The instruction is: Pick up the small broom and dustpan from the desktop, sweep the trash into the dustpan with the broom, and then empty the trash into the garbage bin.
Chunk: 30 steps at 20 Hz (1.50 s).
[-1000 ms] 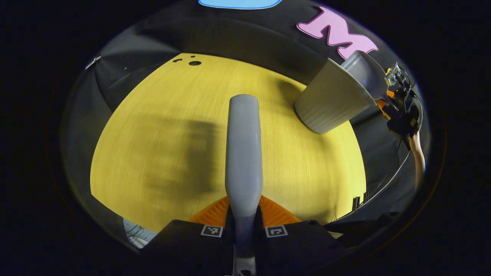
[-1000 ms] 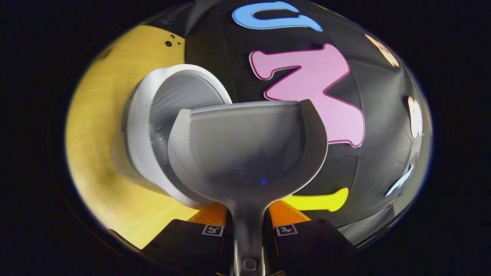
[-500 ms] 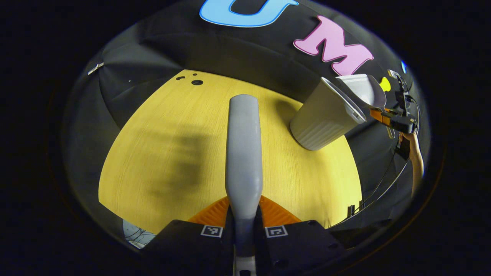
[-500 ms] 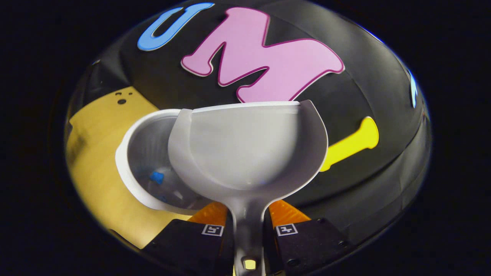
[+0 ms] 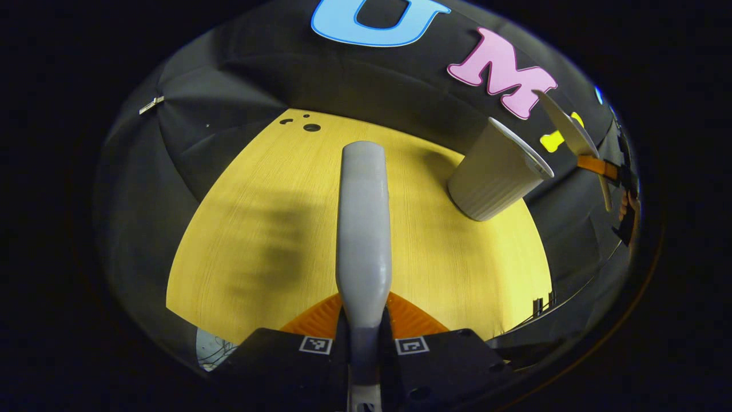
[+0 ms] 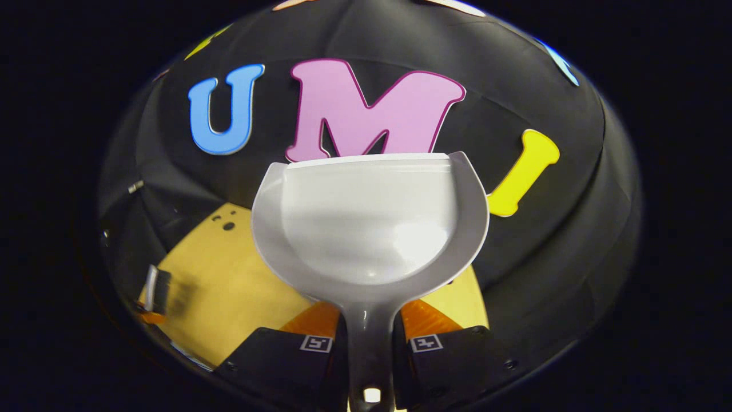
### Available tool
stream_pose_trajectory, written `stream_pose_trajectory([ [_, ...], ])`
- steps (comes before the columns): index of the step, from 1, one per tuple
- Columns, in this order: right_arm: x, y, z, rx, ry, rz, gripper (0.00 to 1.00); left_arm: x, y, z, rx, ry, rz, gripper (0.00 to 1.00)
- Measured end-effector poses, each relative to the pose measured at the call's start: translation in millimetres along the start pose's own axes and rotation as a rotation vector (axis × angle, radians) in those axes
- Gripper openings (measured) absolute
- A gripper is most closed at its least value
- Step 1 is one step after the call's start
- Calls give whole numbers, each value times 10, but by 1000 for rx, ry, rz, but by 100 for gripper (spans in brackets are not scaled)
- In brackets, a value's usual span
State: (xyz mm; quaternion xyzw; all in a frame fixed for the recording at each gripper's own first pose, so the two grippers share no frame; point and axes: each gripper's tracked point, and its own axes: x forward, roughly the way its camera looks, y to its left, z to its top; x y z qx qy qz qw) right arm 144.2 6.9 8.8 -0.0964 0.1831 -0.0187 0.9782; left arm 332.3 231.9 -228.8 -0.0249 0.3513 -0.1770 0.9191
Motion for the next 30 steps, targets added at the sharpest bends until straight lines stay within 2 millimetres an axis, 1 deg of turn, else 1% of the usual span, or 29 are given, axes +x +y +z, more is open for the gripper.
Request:
stream_pose_trajectory([
  [2, -158, 233, -21, 55, -3, 40, 34, -15, 97, -65, 27, 5, 10, 26],
  [4, -280, 439, -119, 54, 3, 60, 34, -29, 171, -127, 49, 12, 14, 26],
  [5, -341, 559, -191, 62, 9, 78, 34, -28, 225, -140, 64, 11, 18, 26],
  [7, -467, 857, -412, 96, 46, 132, 34, -6, 334, -182, 86, 9, 35, 25],
  [8, -512, 1002, -560, 106, 70, 159, 34, 7, 375, -206, 90, 9, 43, 25],
  [10, -547, 1222, -903, 95, 131, 192, 34, 50, 458, -241, 86, 9, 57, 26],
  [12, -495, 1395, -1296, 82, 204, 214, 34, 108, 489, -288, 83, 16, 55, 26],
  [14, -487, 1574, -1660, 117, 282, 242, 35, 181, 506, -336, 96, 34, 56, 25],
  [15, -518, 1645, -1811, 141, 316, 259, 34, 224, 528, -342, 108, 42, 60, 22],
  [16, -535, 1721, -1966, 155, 345, 269, 34, 284, 538, -359, 116, 55, 64, 26],
  [17, -536, 1790, -2144, 151, 376, 274, 34, 347, 543, -377, 119, 70, 63, 22],
  [18, -507, 1816, -2293, 137, 404, 271, 34, 426, 535, -397, 118, 87, 60, 29],
  [19, -455, 1838, -2450, 126, 431, 263, 34, 503, 530, -407, 115, 106, 57, 25],
  [21, -308, 1860, -2702, 136, 489, 240, 34, 604, 583, -454, 124, 143, 57, 25],
  [22, -244, 1847, -2787, 147, 505, 225, 34, 666, 578, -459, 136, 156, 61, 26],
  [25, -58, 1747, -2957, 172, 523, 177, 34, 788, 529, -441, 171, 187, 81, 26],
  [28, 126, 1667, -3190, 175, 558, 137, 34, 911, 554, -445, 217, 236, 109, 26],
  [30, 205, 1687, -3344, 176, 590, 128, 34, 861, 547, -460, 255, 264, 138, 25],
])
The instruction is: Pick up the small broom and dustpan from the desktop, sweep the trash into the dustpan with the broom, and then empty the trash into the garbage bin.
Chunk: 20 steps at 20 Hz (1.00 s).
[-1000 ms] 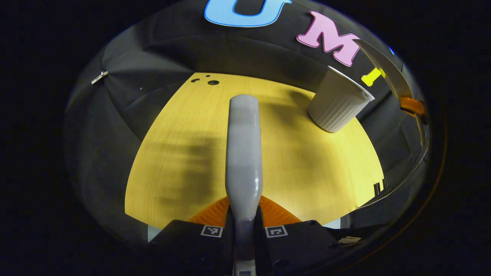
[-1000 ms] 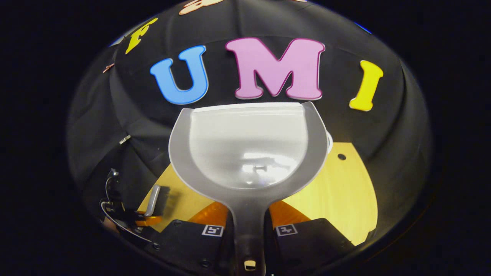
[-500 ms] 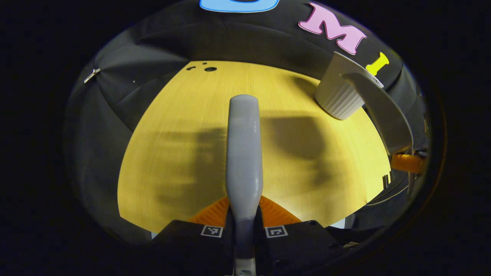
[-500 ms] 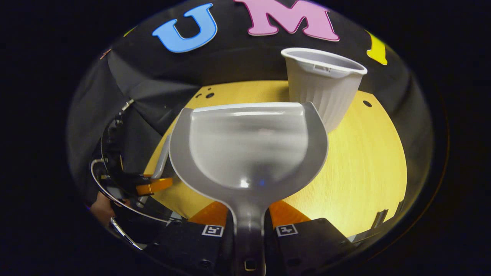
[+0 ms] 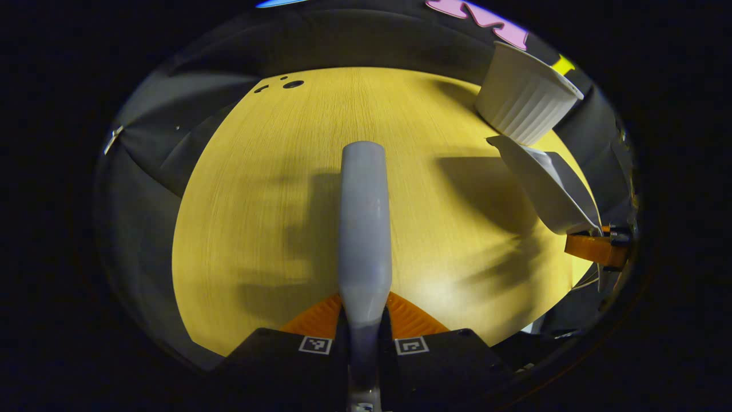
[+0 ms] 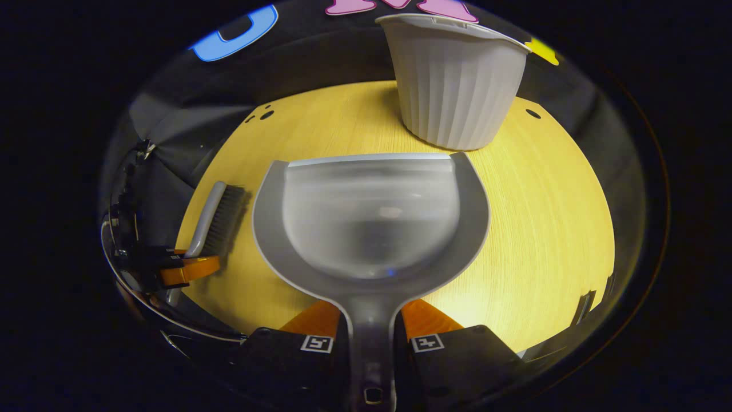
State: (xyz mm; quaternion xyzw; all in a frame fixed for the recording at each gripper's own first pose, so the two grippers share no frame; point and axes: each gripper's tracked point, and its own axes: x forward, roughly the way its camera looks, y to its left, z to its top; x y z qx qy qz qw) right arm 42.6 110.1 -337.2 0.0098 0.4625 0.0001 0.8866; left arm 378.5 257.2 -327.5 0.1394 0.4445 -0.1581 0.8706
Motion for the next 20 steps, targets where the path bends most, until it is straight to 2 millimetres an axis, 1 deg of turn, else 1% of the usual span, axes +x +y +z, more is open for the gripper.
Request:
stream_pose_trajectory([
  [2, 97, 20, -61, 10, 30, 1, 35, 5, 17, -21, 14, 28, 12, 26],
  [3, 115, 12, -63, 6, 39, 2, 43, 1, 33, -15, 22, 39, 23, 26],
  [4, 142, 5, -72, -1, 50, 0, 35, 0, 20, -40, 30, 51, 32, 26],
  [5, 181, -9, -90, -10, 60, -4, 35, -16, 13, -29, 36, 58, 37, 26],
  [6, 221, -18, -98, -17, 70, -8, 35, -16, 8, -26, 41, 66, 38, 29],
  [7, 261, -31, -111, -29, 77, -15, 36, -33, -3, -19, 44, 70, 40, 27],
  [8, 268, -64, -144, -45, 76, -21, 36, -27, -6, -26, 45, 74, 45, 27],
  [10, 282, -101, -90, -55, 78, -21, 37, 17, -18, -29, 45, 79, 50, 28],
  [11, 295, -112, -78, -45, 80, -15, 29, 21, -22, -17, 43, 81, 56, 31],
  [12, 293, -105, -58, -32, 84, -3, 38, 3, -40, 1, 44, 79, 61, 27],
  [13, 277, -113, -30, -25, 77, 2, 29, 8, -49, 30, 45, 72, 65, 30],
  [14, 262, -105, -11, -26, 73, 7, 43, -1, -60, 61, 40, 64, 64, 32],
  [15, 257, -87, -2, -32, 71, 12, 51, -5, -92, 87, 30, 55, 52, 32],
  [16, 249, -74, 10, -37, 66, 21, 56, -26, -112, 116, 14, 43, 43, 31],
  [18, 138, -5, 40, -35, 50, 46, 67, -86, -173, 144, -22, 21, 18, 51],
  [19, 106, 1, 68, -38, 39, 47, 78, -140, -180, 142, -36, 8, 14, 61],
  [20, 37, 25, 107, -40, 23, 56, 84, -201, -182, 137, -46, -5, 13, 71],
])
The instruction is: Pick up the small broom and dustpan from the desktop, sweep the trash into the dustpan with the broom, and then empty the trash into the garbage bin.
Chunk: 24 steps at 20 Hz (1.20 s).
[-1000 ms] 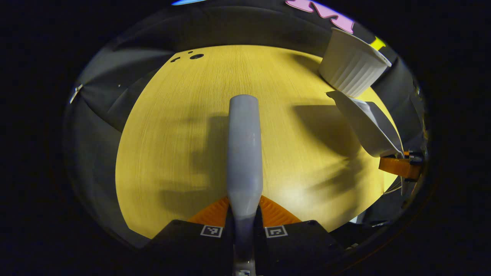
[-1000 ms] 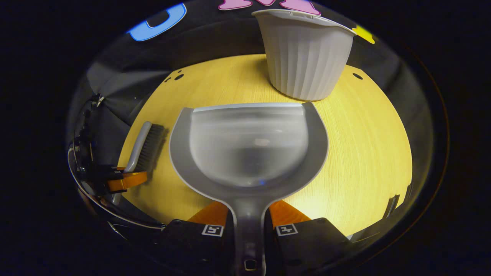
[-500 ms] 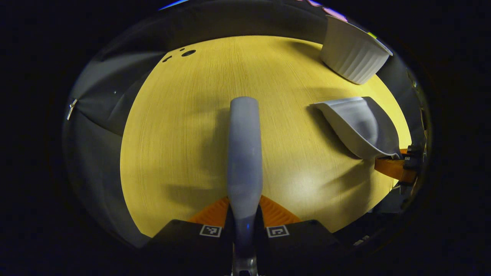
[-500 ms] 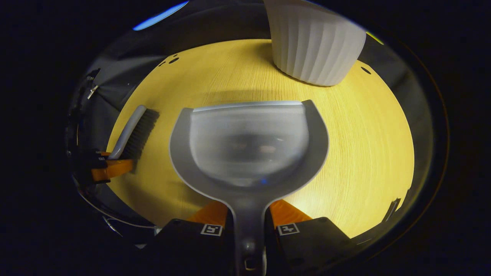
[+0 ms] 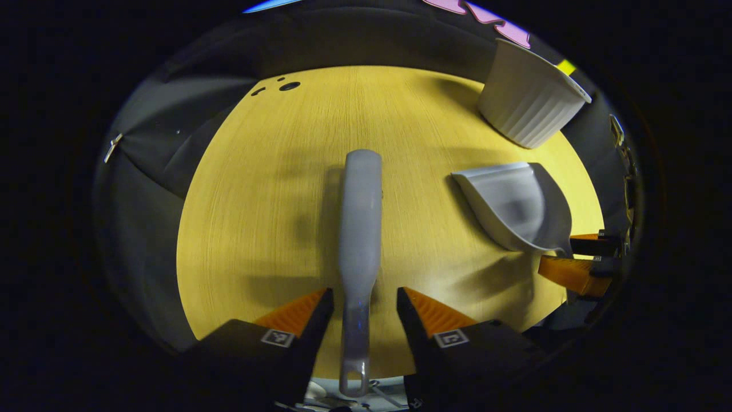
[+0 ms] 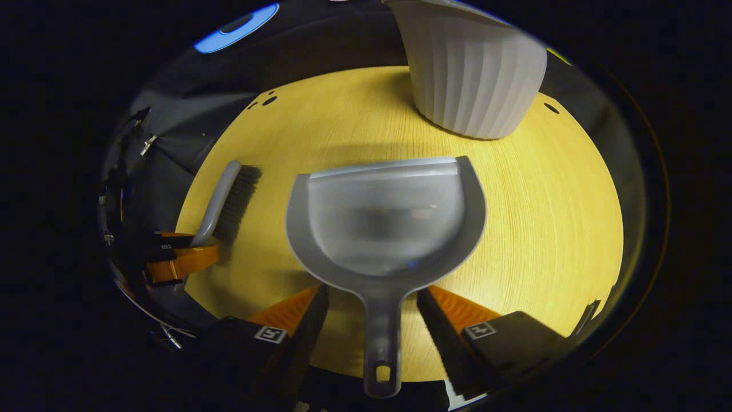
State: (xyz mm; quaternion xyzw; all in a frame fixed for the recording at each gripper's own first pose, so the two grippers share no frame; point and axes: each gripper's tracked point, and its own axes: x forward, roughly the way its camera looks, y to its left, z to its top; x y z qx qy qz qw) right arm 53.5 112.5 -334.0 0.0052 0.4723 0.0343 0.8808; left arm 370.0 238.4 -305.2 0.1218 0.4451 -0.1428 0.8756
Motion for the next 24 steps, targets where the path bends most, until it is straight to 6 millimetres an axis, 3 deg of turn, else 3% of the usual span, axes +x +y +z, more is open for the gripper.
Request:
stream_pose_trajectory([
  [1, -91, 17, 23, 0, -16, 2, 100, -60, -12, -4, -10, -17, 0, 80],
  [2, -167, 24, 43, 2, -36, 5, 99, -108, -21, 6, -17, -41, 4, 93],
  [3, -259, 35, 104, 2, -63, 9, 99, -210, -37, 17, -22, -65, 5, 96],
  [5, -507, 40, 205, -17, -125, 5, 99, -445, -79, 15, -30, -125, 1, 97],
  [9, -1138, 98, 630, -73, -363, -8, 99, -925, -140, 227, -38, -345, -1, 97],
  [12, -1599, 207, 923, -69, -568, 1, 99, -1406, -247, 411, -53, -546, 32, 96],
  [15, -1973, 137, 1127, -95, -729, -17, 99, -1919, -372, 575, -84, -751, 70, 96],
  [20, -2306, -30, 1100, -99, -831, -53, 99, -2409, -449, 620, -92, -933, 187, 96],
  [24, -2332, -61, 953, -117, -845, -60, 98, -2442, -662, 517, -91, -962, 148, 96],
])
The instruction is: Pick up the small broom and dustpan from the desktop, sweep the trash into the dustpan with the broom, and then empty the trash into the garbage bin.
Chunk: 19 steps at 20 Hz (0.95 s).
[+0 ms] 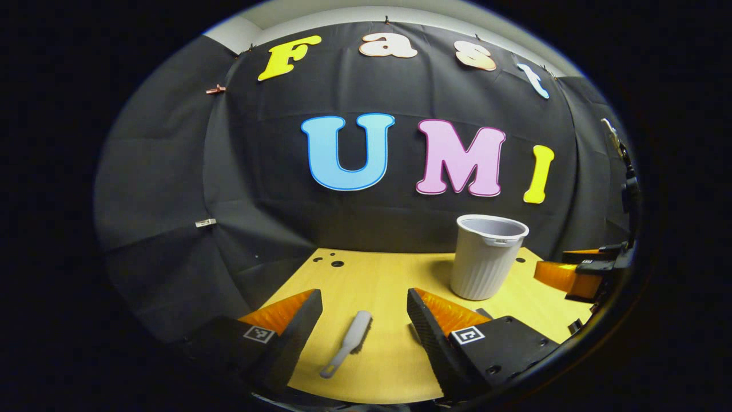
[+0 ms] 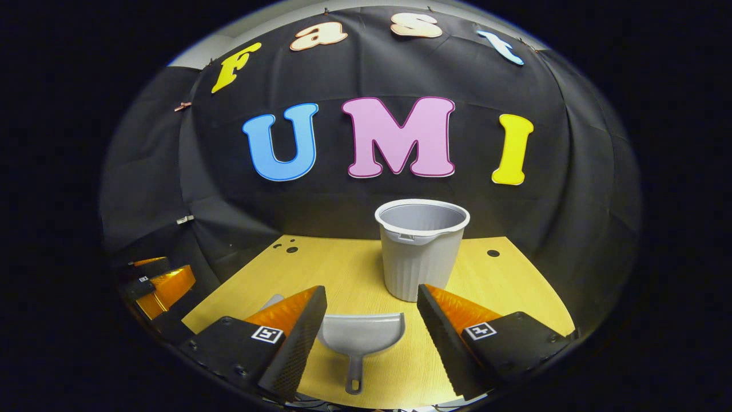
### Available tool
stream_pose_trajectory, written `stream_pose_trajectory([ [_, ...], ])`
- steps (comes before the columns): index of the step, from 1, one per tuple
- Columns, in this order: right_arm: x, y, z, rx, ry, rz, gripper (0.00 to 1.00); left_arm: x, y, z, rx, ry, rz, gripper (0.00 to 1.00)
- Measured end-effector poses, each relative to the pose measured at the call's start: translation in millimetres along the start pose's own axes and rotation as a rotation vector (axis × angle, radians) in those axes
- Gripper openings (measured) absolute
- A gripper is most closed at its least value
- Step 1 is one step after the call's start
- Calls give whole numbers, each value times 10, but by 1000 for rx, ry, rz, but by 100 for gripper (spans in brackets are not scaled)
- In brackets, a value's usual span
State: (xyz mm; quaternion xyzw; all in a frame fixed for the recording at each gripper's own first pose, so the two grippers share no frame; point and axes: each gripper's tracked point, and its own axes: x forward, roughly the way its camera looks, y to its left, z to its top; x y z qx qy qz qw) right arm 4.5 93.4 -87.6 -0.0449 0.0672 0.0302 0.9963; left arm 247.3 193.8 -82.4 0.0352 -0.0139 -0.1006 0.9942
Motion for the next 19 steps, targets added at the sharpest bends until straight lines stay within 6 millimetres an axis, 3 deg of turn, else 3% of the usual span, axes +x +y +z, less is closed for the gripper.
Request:
stream_pose_trajectory([
  [7, -136, 247, -277, -34, 63, 49, 99, 67, -188, -148, 30, 40, -75, 96],
  [15, -98, 128, -356, -96, 87, -19, 98, 128, -253, -352, -18, 115, -130, 96],
  [19, -82, 120, -389, -81, 109, -32, 98, 143, -151, -353, 21, 116, -110, 96],
])
